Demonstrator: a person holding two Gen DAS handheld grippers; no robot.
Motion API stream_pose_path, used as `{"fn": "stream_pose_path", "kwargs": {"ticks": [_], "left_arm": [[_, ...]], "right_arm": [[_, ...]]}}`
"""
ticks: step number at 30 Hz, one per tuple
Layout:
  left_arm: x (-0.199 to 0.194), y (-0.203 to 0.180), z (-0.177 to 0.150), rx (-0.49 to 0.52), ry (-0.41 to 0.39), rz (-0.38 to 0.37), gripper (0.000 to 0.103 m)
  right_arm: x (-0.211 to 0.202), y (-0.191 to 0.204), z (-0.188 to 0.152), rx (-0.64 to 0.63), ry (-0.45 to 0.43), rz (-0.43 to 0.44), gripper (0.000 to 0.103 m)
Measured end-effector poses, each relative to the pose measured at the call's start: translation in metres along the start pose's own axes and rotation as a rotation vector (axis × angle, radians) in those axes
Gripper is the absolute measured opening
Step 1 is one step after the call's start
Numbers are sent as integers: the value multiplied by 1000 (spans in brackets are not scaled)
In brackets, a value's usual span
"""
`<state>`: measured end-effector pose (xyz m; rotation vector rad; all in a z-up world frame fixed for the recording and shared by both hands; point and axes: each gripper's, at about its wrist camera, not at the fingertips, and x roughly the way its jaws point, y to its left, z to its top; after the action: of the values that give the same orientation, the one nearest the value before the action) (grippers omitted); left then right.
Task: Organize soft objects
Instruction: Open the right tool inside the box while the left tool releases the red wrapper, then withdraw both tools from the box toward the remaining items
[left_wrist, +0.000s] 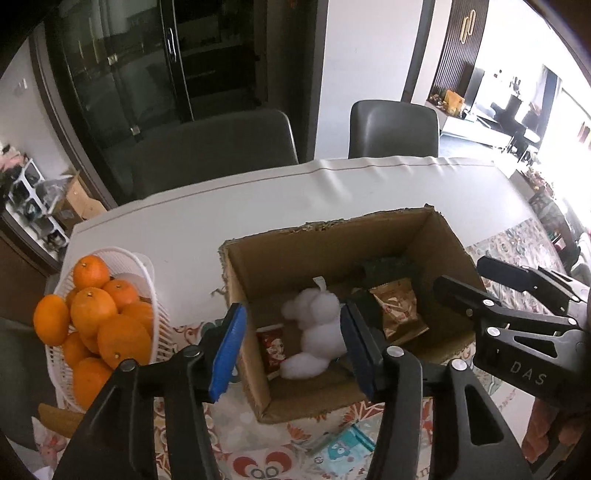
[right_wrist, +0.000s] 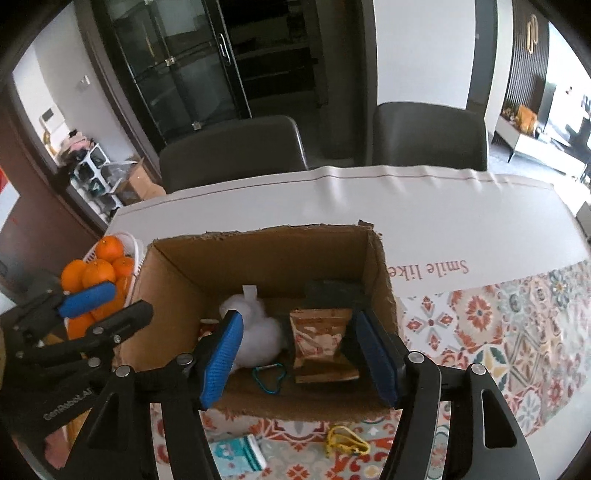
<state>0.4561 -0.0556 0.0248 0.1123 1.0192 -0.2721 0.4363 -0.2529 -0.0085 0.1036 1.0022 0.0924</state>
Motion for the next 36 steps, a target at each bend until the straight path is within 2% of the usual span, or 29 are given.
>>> {"fn": "stream_pose_path", "kwargs": {"ticks": [11, 18, 27, 36], "left_arm": [[-36, -13, -21, 66, -54, 9, 55], [-58, -24, -42, 124, -75, 21, 56], [-73, -38, -75, 176, -61, 16, 57], [-77, -51, -113, 177, -31, -18, 57]], "right_arm": [[-44, 3, -22, -28, -77, -44, 65], [-63, 7, -38, -51, -71, -35, 65], [-80, 4, -75, -33, -49, -50, 65], [-94, -1, -116, -29, -52, -70, 65]]}}
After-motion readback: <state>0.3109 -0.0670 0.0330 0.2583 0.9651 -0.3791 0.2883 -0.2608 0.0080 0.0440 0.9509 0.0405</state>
